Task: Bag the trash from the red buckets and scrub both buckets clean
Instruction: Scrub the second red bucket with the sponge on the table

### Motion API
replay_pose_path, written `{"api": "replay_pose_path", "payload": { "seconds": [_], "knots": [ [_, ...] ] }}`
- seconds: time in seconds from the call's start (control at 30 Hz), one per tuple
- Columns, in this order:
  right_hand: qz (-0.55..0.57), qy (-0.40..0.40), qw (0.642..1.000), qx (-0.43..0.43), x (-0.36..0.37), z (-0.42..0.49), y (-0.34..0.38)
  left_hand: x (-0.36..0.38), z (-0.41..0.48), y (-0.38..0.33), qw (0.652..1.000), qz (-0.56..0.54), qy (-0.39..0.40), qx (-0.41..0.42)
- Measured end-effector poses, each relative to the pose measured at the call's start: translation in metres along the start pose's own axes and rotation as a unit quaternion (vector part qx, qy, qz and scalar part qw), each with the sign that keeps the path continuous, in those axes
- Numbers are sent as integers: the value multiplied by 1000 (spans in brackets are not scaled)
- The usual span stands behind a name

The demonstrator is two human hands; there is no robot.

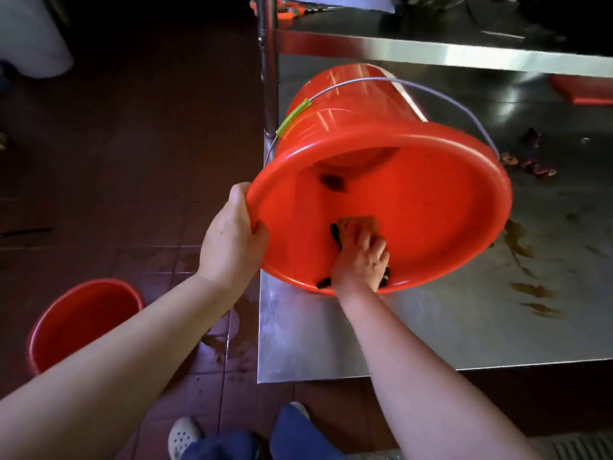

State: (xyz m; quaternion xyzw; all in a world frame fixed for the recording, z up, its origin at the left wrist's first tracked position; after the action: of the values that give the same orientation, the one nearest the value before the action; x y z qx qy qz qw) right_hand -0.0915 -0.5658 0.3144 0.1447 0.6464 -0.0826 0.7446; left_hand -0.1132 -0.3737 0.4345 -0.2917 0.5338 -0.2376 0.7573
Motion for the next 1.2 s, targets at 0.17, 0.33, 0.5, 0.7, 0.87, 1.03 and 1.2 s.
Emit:
{"api": "replay_pose_path", "payload": {
  "seconds": [0.17,0.33,0.5,0.7,0.87,1.03,1.2],
  "knots": [
    [231,93,964,-95,19,-7,70,2,4,-3,1000,18,-5,11],
    [73,64,963,-252,28,22,16,0,5,2,999,28,-8,13],
    [-44,7,992,-120,19,58,-14,6,6,-4,999,19,-23,30],
    [174,146,974,-20,28,54,55,9,8,-5,999,30,-22,31],
    [83,74,956,-272,29,78,24,9,10,-8,996,51,-34,72],
    [-105,54,982,-150,25,126,-10,13,11,-9,995,49,-45,70],
    [32,109,993,-32,37,127,32,13,11,-3,997,30,-33,63]
  ]
}}
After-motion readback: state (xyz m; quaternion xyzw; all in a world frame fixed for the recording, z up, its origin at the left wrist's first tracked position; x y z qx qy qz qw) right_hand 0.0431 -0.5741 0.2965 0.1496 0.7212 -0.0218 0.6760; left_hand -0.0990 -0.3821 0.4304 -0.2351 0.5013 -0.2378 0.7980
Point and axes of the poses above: each hand's wrist, its own z-axis towards the middle knuckle, its own x-axis out of the palm, y = z × x, the point moved 3 cm from there along z, towards the middle knuckle, and after that the axes turned 4 degrees about -y, right-handed, at the moved point
